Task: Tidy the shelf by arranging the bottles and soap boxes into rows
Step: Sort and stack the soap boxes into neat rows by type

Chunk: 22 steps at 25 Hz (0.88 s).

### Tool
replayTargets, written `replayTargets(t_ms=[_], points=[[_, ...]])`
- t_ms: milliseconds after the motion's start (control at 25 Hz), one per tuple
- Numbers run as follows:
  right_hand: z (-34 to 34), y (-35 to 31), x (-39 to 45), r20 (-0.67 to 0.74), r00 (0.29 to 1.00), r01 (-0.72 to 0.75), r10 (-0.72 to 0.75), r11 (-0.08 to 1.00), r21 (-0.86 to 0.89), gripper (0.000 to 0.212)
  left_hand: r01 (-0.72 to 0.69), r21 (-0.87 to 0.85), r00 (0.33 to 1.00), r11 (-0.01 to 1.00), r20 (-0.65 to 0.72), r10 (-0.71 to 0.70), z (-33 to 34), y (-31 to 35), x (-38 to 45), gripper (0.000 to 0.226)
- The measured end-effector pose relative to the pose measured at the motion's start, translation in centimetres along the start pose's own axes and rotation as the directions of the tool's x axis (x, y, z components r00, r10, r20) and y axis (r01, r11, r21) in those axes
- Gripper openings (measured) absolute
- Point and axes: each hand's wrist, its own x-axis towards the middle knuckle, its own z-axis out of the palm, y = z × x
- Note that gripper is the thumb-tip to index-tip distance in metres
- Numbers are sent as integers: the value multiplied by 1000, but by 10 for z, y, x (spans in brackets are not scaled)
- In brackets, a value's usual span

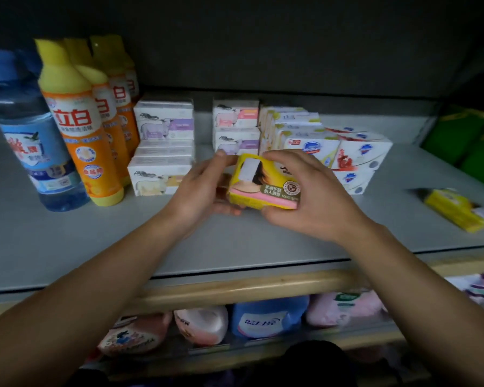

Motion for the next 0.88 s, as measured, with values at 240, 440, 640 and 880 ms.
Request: replayTargets(t_ms=[240, 440, 640, 880], points=[[-81, 58, -68, -374, 898, -268, 230, 962, -52, 60, -387, 661, 915, 642, 361, 181, 95, -30, 1, 20], [-134, 140, -112, -468, 780, -513, 416, 853, -97, 58, -558, 799, 825, 223, 563, 48, 131, -50, -5, 65], [-145, 196, -123, -451, 730, -623, 513, 771, -132, 61, -548, 803, 834, 235, 546, 82, 127, -59, -4, 66], [-128, 237, -123, -346, 715, -680, 608, 719, -142, 49, -544, 795, 838, 266, 533, 119, 127, -63, -1, 58]])
